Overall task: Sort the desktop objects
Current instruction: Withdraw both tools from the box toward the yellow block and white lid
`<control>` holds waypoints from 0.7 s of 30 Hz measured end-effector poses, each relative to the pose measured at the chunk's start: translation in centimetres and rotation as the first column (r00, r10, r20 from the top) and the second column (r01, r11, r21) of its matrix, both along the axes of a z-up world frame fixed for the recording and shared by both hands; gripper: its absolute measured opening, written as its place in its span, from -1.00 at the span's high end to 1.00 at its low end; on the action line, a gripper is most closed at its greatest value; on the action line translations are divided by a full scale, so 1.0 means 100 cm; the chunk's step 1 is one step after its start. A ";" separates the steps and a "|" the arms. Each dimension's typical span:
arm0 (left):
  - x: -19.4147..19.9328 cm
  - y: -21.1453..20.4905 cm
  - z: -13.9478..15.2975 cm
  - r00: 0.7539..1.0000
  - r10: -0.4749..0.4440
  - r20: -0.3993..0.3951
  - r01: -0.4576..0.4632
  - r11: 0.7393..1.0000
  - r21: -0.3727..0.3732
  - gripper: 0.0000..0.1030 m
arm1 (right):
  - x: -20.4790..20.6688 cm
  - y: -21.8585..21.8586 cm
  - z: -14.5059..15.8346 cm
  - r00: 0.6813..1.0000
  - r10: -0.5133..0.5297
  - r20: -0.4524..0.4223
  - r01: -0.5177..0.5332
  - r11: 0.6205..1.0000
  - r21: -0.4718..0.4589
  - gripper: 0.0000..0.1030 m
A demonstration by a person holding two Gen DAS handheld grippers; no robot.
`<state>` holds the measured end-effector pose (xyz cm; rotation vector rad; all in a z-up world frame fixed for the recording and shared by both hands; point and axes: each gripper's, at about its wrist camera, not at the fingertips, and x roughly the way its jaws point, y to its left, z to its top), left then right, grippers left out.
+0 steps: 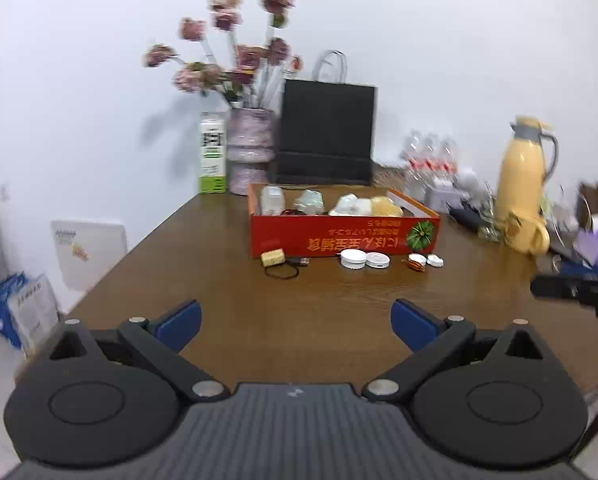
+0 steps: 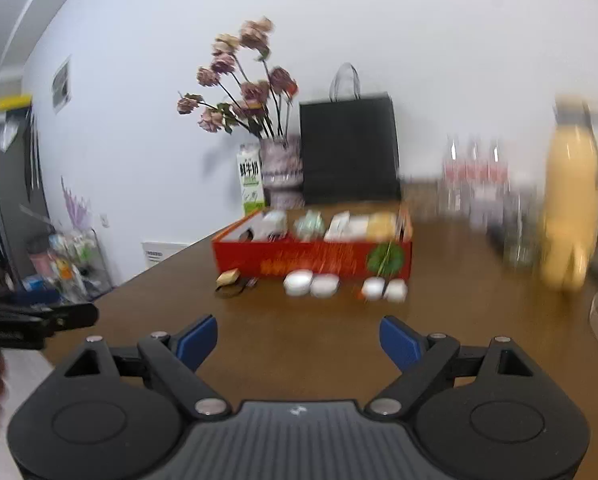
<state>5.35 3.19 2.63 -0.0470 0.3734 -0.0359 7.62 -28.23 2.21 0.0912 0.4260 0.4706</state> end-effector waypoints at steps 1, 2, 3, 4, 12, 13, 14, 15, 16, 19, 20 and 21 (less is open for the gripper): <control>-0.003 -0.003 -0.007 1.000 0.007 0.002 -0.007 1.000 -0.001 -1.00 | -0.006 0.000 -0.006 1.000 -0.013 -0.005 0.013 1.000 0.007 -0.71; -0.005 -0.007 -0.014 1.000 0.013 -0.004 -0.013 1.000 0.003 -1.00 | -0.010 0.002 -0.012 1.000 -0.023 -0.010 0.023 1.000 0.001 -0.71; -0.006 -0.011 -0.020 1.000 0.013 -0.017 -0.013 1.000 0.005 -1.00 | -0.013 0.004 -0.017 0.999 -0.027 -0.019 0.027 1.000 -0.010 -0.71; -0.006 -0.015 -0.024 1.000 -0.001 -0.028 0.001 1.000 0.005 -1.00 | -0.015 0.007 -0.021 0.999 -0.024 -0.034 0.024 0.999 -0.023 -0.71; 0.000 -0.021 -0.030 0.998 -0.034 -0.060 0.033 0.999 -0.010 -1.00 | -0.016 0.027 -0.036 0.997 0.019 -0.070 -0.023 0.998 -0.059 -0.71; 0.000 -0.020 -0.031 0.998 -0.030 -0.064 0.029 1.000 -0.010 -1.00 | -0.016 0.027 -0.035 0.997 0.023 -0.071 -0.027 0.998 -0.056 -0.71; 0.000 -0.020 -0.033 0.997 -0.025 -0.070 0.024 1.000 -0.008 -1.00 | -0.017 0.027 -0.035 0.997 0.025 -0.074 -0.029 0.998 -0.056 -0.71; 0.002 -0.021 -0.035 0.996 -0.023 -0.082 0.023 1.000 0.001 -1.00 | -0.017 0.027 -0.035 0.997 0.019 -0.073 -0.024 0.998 -0.058 -0.71; 0.003 -0.022 -0.037 0.995 -0.023 -0.093 0.024 1.000 0.014 -1.00 | -0.016 0.026 -0.035 0.997 0.013 -0.075 -0.017 0.998 -0.061 -0.71; 0.005 -0.023 -0.039 0.994 -0.024 -0.106 0.027 0.999 0.030 -1.00 | -0.012 0.022 -0.035 0.996 -0.018 -0.088 0.013 0.999 -0.051 -0.71; 0.005 -0.023 -0.039 0.994 -0.026 -0.105 0.029 0.999 0.026 -1.00 | -0.011 0.019 -0.035 0.996 -0.022 -0.092 0.018 0.999 -0.045 -0.71; 0.005 -0.023 -0.039 0.994 -0.026 -0.104 0.028 0.999 0.025 -1.00 | -0.010 0.017 -0.035 0.995 -0.026 -0.092 0.023 0.999 -0.037 -0.71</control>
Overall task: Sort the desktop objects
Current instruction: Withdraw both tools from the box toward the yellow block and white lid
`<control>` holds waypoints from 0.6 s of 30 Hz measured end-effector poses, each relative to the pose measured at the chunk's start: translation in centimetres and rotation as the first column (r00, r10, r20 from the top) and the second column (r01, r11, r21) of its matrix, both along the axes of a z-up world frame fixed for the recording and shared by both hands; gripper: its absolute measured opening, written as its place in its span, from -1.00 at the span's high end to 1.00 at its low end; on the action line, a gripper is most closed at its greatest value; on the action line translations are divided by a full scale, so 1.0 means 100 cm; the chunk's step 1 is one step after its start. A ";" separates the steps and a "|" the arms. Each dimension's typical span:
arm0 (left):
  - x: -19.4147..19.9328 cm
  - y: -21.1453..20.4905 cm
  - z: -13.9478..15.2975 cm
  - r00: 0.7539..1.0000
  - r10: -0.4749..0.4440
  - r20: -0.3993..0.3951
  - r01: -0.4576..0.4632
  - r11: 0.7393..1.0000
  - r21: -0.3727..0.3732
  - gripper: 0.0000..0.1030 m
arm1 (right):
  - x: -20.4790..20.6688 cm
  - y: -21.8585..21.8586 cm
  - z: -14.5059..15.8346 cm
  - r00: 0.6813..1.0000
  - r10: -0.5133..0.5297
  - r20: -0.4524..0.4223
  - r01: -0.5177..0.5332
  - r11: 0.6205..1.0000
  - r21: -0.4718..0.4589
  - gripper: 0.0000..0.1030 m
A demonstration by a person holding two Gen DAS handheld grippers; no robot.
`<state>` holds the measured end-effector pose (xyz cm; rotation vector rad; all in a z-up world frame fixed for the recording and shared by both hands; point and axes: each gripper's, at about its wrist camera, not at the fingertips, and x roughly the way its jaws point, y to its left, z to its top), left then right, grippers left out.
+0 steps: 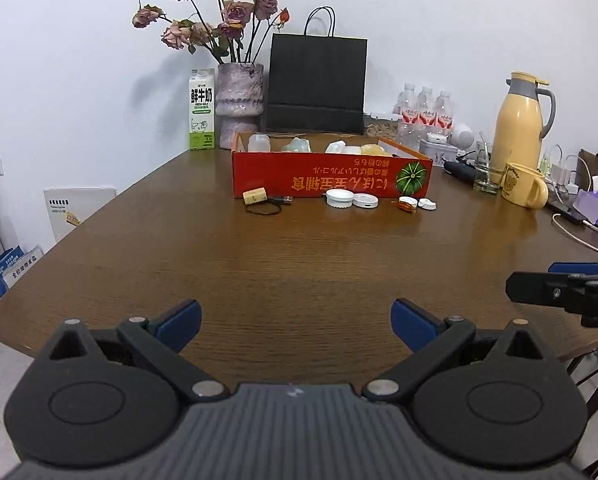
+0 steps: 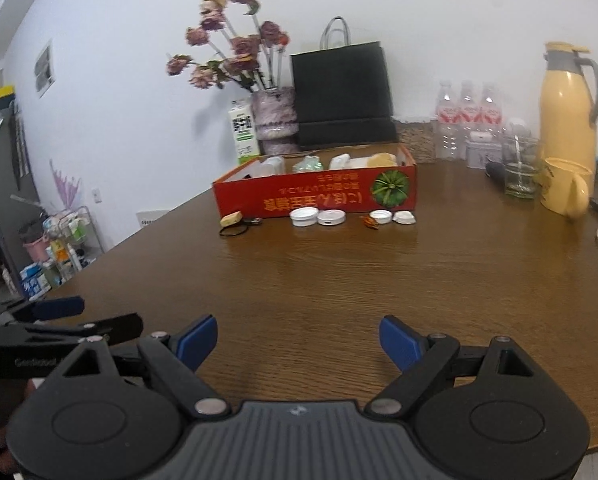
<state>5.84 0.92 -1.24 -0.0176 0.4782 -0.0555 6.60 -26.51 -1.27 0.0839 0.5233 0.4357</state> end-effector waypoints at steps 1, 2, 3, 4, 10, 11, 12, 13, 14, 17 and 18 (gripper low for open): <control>0.001 0.000 0.000 1.000 0.002 0.000 -0.002 1.000 0.003 -1.00 | 0.000 -0.002 0.001 1.000 -0.004 0.003 0.004 1.000 0.005 -0.71; 0.002 0.000 0.000 1.000 0.003 -0.001 -0.003 1.000 0.006 -1.00 | 0.001 -0.003 0.001 1.000 -0.006 0.006 0.006 1.000 0.007 -0.71; 0.005 0.001 0.000 1.000 0.003 -0.007 -0.003 1.000 0.011 -1.00 | 0.003 -0.003 0.001 1.000 -0.010 0.009 0.010 1.000 0.006 -0.70; 0.008 0.001 0.000 1.000 0.006 -0.013 -0.006 1.000 0.015 -1.00 | 0.005 -0.003 0.002 1.000 -0.013 0.014 0.013 1.000 0.004 -0.70; 0.041 0.013 0.018 0.999 0.036 0.012 -0.036 0.999 0.011 -1.00 | 0.032 0.006 0.011 0.999 0.011 0.040 -0.011 1.000 -0.012 -0.67; 0.049 0.016 0.021 0.999 0.040 0.019 -0.041 0.999 0.011 -1.00 | 0.039 0.009 0.015 0.999 0.020 0.050 -0.020 1.000 -0.011 -0.67; 0.059 0.018 0.025 0.999 0.045 0.024 -0.045 0.999 0.011 -1.00 | 0.047 0.012 0.018 0.998 0.030 0.057 -0.030 0.999 -0.012 -0.67; 0.070 0.020 0.027 0.999 0.046 0.026 -0.046 0.999 0.011 -1.00 | 0.054 0.014 0.021 0.997 0.035 0.063 -0.034 0.999 -0.016 -0.63; 0.082 0.022 0.029 0.999 0.039 0.025 -0.039 0.999 0.012 -1.00 | 0.065 0.018 0.024 0.997 0.036 0.070 -0.035 0.999 -0.022 -0.54; 0.124 0.032 0.033 0.999 0.039 -0.006 -0.039 0.999 -0.010 -1.00 | 0.104 0.032 0.028 0.997 0.038 0.064 -0.035 0.998 -0.054 -0.43; 0.141 0.035 0.033 0.999 0.028 -0.021 -0.029 0.999 -0.021 -1.00 | 0.117 0.036 0.028 0.997 0.045 0.062 -0.041 0.997 -0.066 -0.30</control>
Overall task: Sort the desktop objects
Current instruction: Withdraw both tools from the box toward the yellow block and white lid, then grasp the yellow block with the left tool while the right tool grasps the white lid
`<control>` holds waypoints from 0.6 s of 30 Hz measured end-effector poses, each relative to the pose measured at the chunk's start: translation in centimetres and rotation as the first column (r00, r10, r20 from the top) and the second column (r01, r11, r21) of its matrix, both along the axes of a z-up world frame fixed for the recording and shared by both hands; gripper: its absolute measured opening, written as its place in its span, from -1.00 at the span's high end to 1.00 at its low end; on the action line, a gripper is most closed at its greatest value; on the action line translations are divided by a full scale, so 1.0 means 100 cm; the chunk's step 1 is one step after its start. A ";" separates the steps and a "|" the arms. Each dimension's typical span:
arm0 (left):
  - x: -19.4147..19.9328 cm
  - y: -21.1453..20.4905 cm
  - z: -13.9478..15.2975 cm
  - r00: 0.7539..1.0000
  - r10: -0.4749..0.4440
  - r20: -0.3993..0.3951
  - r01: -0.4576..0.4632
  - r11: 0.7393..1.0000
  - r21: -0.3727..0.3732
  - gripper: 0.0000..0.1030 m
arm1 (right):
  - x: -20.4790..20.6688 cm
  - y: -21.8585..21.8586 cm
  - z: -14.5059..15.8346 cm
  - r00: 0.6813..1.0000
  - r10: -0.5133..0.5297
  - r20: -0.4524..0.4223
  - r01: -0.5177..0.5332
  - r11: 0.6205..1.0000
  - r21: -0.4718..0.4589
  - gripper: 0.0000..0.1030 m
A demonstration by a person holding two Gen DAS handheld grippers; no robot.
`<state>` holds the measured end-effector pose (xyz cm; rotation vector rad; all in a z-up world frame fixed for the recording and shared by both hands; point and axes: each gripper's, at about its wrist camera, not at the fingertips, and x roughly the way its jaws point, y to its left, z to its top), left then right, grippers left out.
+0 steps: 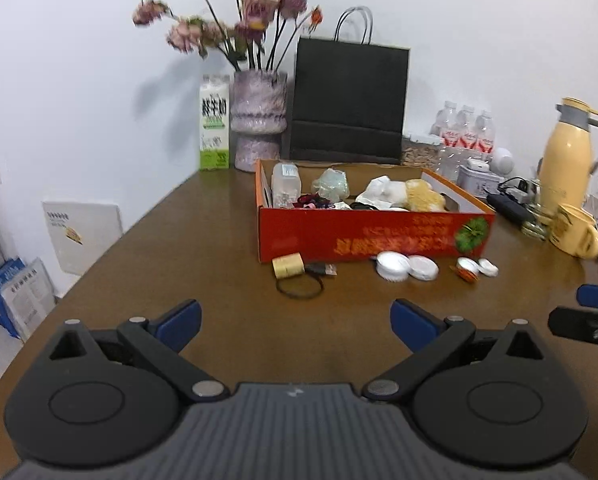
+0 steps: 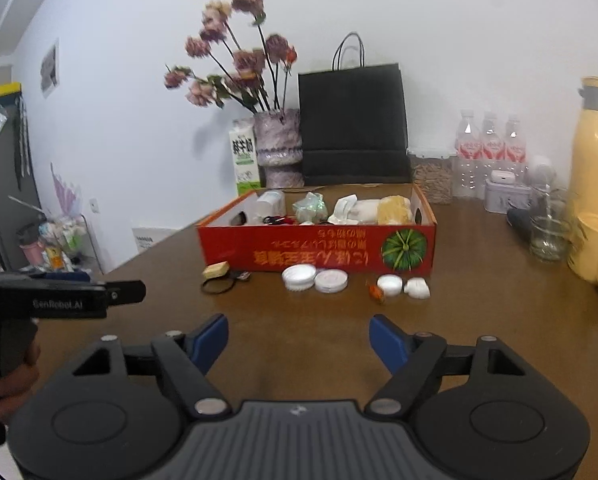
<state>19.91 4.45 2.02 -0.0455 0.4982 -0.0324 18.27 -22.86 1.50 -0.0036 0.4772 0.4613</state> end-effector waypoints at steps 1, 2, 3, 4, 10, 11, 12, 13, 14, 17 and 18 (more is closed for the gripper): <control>0.015 0.003 -0.001 1.000 -0.019 -0.015 0.019 1.000 -0.004 -0.99 | 0.015 0.006 -0.001 1.000 0.009 -0.004 -0.009 1.000 -0.013 -0.25; 0.033 0.004 -0.002 0.998 -0.041 -0.042 0.041 0.999 0.003 -0.96 | 0.031 0.013 -0.002 1.000 0.020 -0.010 -0.021 0.999 -0.026 -0.20; 0.049 0.005 -0.005 0.996 -0.057 -0.066 0.058 0.998 0.013 -0.92 | 0.048 0.020 -0.004 0.999 0.033 -0.020 -0.034 0.999 -0.036 -0.16; 0.061 0.006 -0.007 0.995 -0.066 -0.080 0.068 0.998 0.020 -0.79 | 0.061 0.026 -0.006 0.999 0.046 -0.029 -0.047 0.998 -0.042 -0.13; 0.133 0.023 -0.030 0.978 -0.109 -0.176 0.092 0.990 -0.104 -0.36 | 0.143 0.079 -0.032 0.989 0.113 -0.100 -0.126 0.984 -0.128 -0.02; 0.140 0.024 -0.034 0.977 -0.112 -0.183 0.093 0.990 -0.111 -0.27 | 0.152 0.086 -0.036 0.987 0.116 -0.110 -0.131 0.981 -0.140 -0.01; 0.146 0.025 -0.038 0.976 -0.113 -0.186 0.092 0.989 -0.116 -0.23 | 0.160 0.091 -0.041 0.987 0.116 -0.112 -0.133 0.980 -0.151 0.05; 0.150 0.026 -0.041 0.976 -0.110 -0.188 0.088 0.989 -0.120 -0.14 | 0.164 0.096 -0.044 0.987 0.116 -0.111 -0.134 0.977 -0.164 0.07; 0.153 0.027 -0.044 0.976 -0.106 -0.191 0.082 0.988 -0.129 -0.05 | 0.168 0.100 -0.048 0.987 0.114 -0.111 -0.133 0.975 -0.176 0.07; 0.159 0.028 -0.050 0.976 -0.107 -0.188 0.081 0.986 -0.143 0.30 | 0.175 0.108 -0.056 0.986 0.125 -0.114 -0.146 0.970 -0.193 0.09; 0.160 0.028 -0.050 0.976 -0.117 -0.185 0.091 0.985 -0.146 0.36 | 0.176 0.110 -0.059 0.984 0.132 -0.123 -0.154 0.968 -0.200 0.15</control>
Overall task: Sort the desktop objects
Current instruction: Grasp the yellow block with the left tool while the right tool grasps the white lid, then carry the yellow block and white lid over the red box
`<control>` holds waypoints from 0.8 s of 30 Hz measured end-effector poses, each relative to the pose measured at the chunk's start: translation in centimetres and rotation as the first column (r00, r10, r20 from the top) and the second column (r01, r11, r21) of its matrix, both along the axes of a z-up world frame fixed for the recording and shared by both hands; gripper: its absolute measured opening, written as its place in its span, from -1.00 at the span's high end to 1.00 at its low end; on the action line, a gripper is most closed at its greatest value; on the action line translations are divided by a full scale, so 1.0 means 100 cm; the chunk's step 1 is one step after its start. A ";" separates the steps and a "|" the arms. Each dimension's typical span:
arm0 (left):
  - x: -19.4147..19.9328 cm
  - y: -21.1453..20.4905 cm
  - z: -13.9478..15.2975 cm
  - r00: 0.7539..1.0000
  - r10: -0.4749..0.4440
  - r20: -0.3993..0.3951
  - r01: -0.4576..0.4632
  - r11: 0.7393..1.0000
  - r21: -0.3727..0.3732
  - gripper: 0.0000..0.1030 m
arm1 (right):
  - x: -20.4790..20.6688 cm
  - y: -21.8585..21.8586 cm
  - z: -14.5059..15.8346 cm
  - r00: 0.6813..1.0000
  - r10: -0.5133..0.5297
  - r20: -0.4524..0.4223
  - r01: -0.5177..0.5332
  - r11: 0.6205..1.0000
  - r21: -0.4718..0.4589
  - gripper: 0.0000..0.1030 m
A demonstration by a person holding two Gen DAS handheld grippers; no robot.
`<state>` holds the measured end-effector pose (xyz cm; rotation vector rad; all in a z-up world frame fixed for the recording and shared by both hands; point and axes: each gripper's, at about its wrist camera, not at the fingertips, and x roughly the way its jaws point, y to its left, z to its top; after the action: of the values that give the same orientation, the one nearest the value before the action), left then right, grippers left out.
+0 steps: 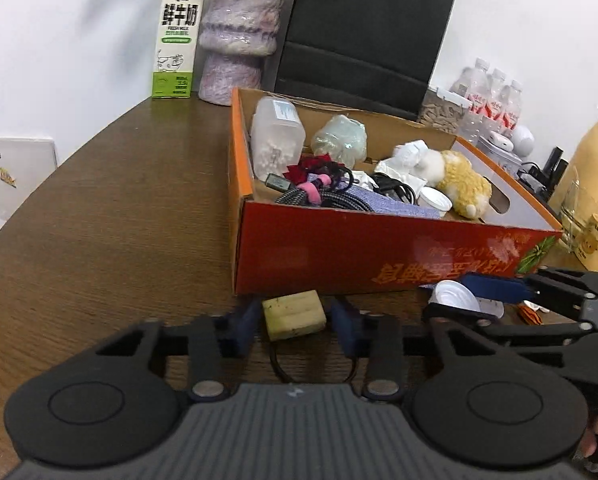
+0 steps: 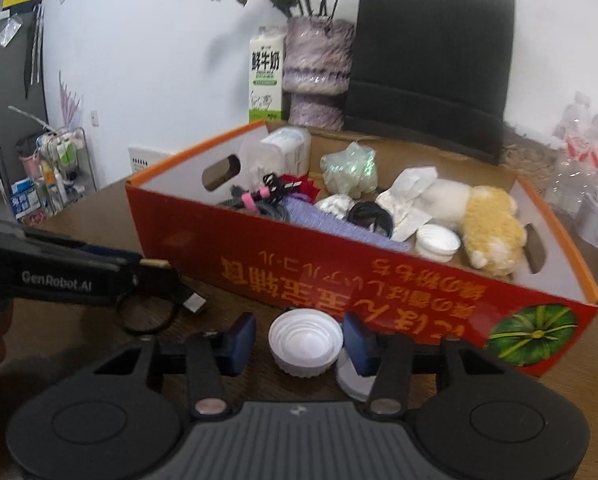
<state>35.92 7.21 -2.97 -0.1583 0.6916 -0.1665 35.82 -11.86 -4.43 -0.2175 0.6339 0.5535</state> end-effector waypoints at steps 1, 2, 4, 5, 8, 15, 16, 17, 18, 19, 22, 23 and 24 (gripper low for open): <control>-0.001 0.000 0.000 1.000 -0.004 0.005 0.004 1.000 -0.012 0.38 | -0.001 -0.001 -0.001 1.000 0.007 -0.001 -0.007 1.000 0.008 0.21; -0.001 0.000 -0.001 1.000 0.003 0.006 -0.003 1.000 -0.017 0.38 | -0.002 -0.001 -0.002 1.000 0.015 -0.001 -0.015 1.000 0.016 0.24; -0.005 0.000 -0.002 1.000 0.012 0.020 -0.012 1.000 -0.011 0.39 | -0.003 0.000 -0.001 1.000 0.023 -0.002 -0.023 0.999 0.024 0.24; -0.007 0.000 -0.001 0.999 0.022 0.026 -0.022 1.000 -0.007 0.39 | -0.005 -0.001 -0.001 1.000 0.027 -0.001 -0.027 0.999 0.034 0.24; -0.020 -0.001 0.006 0.998 0.022 0.056 -0.022 1.000 0.010 0.39 | -0.014 0.001 0.006 0.999 0.032 0.019 -0.032 0.999 0.043 0.24; -0.080 -0.010 0.040 0.991 0.000 0.135 -0.010 0.997 0.075 0.39 | -0.057 -0.021 0.038 0.997 -0.018 0.068 0.010 0.992 0.127 0.24; -0.090 -0.010 0.045 0.990 0.003 0.142 -0.014 0.997 0.072 0.39 | -0.065 -0.027 0.043 0.997 -0.032 0.072 0.022 0.990 0.139 0.24; -0.098 -0.011 0.051 0.989 0.004 0.149 -0.015 0.998 0.069 0.39 | -0.073 -0.034 0.050 0.996 -0.047 0.082 0.034 0.988 0.149 0.24; -0.107 -0.013 0.058 0.987 0.003 0.160 -0.014 0.998 0.068 0.39 | -0.082 -0.042 0.057 0.993 -0.062 0.095 0.047 0.987 0.154 0.24; -0.116 -0.016 0.065 0.986 -0.002 0.169 -0.010 0.997 0.070 0.39 | -0.090 -0.048 0.064 0.991 -0.077 0.107 0.059 0.986 0.154 0.24; -0.138 -0.024 0.081 0.982 -0.037 0.188 0.025 0.998 0.064 0.39 | -0.111 -0.068 0.084 0.983 -0.110 0.150 0.087 0.985 0.152 0.24; -0.146 -0.027 0.086 0.979 -0.048 0.198 0.037 0.998 0.058 0.39 | -0.117 -0.074 0.089 0.980 -0.122 0.159 0.099 0.984 0.146 0.24; -0.152 -0.030 0.089 0.977 -0.057 0.206 0.046 0.997 0.056 0.39 | -0.122 -0.079 0.093 0.977 -0.133 0.165 0.110 0.984 0.140 0.24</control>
<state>20.69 4.24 5.90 -0.0729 0.4916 -0.2116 23.62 -19.74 4.88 -0.1016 0.4359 0.4497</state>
